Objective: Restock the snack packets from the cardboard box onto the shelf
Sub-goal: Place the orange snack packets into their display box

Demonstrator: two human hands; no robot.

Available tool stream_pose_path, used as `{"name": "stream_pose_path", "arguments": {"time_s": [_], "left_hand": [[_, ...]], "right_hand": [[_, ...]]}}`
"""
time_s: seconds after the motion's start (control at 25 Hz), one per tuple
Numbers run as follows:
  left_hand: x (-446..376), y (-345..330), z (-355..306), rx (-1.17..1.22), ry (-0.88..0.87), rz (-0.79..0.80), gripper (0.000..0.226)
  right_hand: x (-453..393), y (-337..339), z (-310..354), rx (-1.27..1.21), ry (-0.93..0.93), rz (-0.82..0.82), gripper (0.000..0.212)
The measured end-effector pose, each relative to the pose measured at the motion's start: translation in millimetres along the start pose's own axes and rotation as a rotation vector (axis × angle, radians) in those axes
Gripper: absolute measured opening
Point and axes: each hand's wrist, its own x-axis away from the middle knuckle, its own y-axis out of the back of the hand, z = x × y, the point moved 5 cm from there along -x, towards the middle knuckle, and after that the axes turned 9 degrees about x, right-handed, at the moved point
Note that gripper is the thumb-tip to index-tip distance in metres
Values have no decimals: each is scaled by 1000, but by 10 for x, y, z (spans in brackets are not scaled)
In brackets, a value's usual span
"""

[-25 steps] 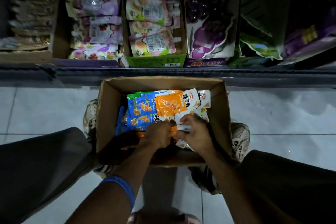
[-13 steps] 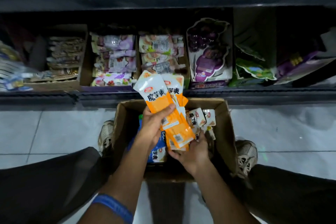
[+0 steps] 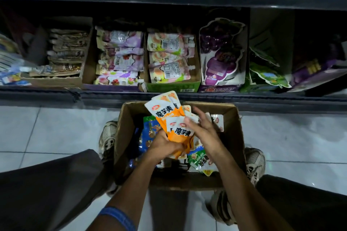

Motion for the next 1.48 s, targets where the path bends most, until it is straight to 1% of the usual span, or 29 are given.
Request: {"name": "stream_pose_path", "arguments": {"time_s": [0.04, 0.12, 0.16, 0.24, 0.32, 0.36, 0.4, 0.44, 0.48, 0.52, 0.56, 0.6, 0.68, 0.72, 0.76, 0.8, 0.88, 0.92, 1.0, 1.04, 1.08, 1.12, 1.16, 1.2, 1.24, 1.28, 1.36, 1.4, 1.48], "left_hand": [[-3, -40, -1, -60, -13, 26, 44], [0, -112, -18, -101, -25, 74, 52], [-14, -154, 7, -106, -29, 109, 62], [6, -238, 43, -122, -47, 135, 81], [14, -245, 102, -113, -52, 94, 82], [28, -224, 134, -90, -42, 84, 79], [17, -185, 201, -76, -10, 94, 77], [3, -158, 279, -73, 19, 135, 78], [16, -143, 317, -89, 57, 177, 81], [21, -134, 350, -121, 88, 211, 83], [25, -138, 370, -151, 108, 237, 83], [38, -166, 356, -165, 113, 259, 81], [50, -242, 329, -172, 130, 286, 76], [42, -266, 330, -171, 139, 289, 76], [34, -281, 338, -164, 146, 294, 78], [27, -292, 354, -160, 152, 299, 81], [-1, -294, 415, -143, 164, 296, 83], [-15, -272, 457, -120, 173, 275, 81], [-25, -226, 512, -29, 183, 209, 79], [-32, -205, 530, 38, 178, 165, 76], [-33, -187, 534, 105, 171, 120, 72], [-31, -179, 519, 162, 165, 81, 68], [-32, -180, 489, 195, 154, 60, 65], [-33, -199, 436, 214, 135, 60, 62], [-21, -218, 358, 231, 114, 63, 60], [-1, -229, 268, 247, 97, 60, 58], [63, -266, 9, 302, 47, 53, 53], [102, -290, -154, 333, 15, 54, 50], [252, -336, -558, 394, -51, 51, 43]], "right_hand": [[-6, -64, -18, -8, 25, 21, 73], [-34, -108, -155, -39, 13, -113, 74], [-37, -108, -256, -87, -9, -174, 70], [1, -126, -429, -231, -79, -198, 59], [29, -144, -527, -281, -165, -151, 49], [35, -144, -493, -224, -183, -143, 46], [25, -122, -419, -147, -168, -166, 51], [-5, -67, -345, -91, -108, -226, 63], [-30, -1, -241, -55, -26, -286, 75], [-59, 62, -132, -8, 60, -314, 80], [-83, 87, -26, 69, 128, -304, 77], [-122, 102, 35, 181, 175, -278, 66], [-199, 110, 28, 398, 202, -227, 33], [-199, 91, 8, 445, 192, -233, 16], [-176, 81, -52, 446, 169, -267, 7], [-134, 85, -161, 419, 120, -327, 14], [-41, 142, -375, 200, -47, -449, 22], [-2, 163, -461, 79, -113, -492, 22], [62, 200, -589, -163, -199, -576, 13], [70, 177, -649, -299, -231, -582, 10], [68, 102, -720, -406, -256, -531, 19], [70, -29, -788, -459, -279, -416, 34], [76, -174, -852, -462, -288, -290, 49], [79, -286, -874, -450, -272, -187, 62], [70, -331, -850, -440, -242, -139, 68], [72, -330, -769, -465, -205, -105, 69], [67, -215, -462, -496, -97, -101, 62], [93, -110, -255, -470, -34, -142, 54], [242, 170, 177, -342, 104, -289, 31]]}}
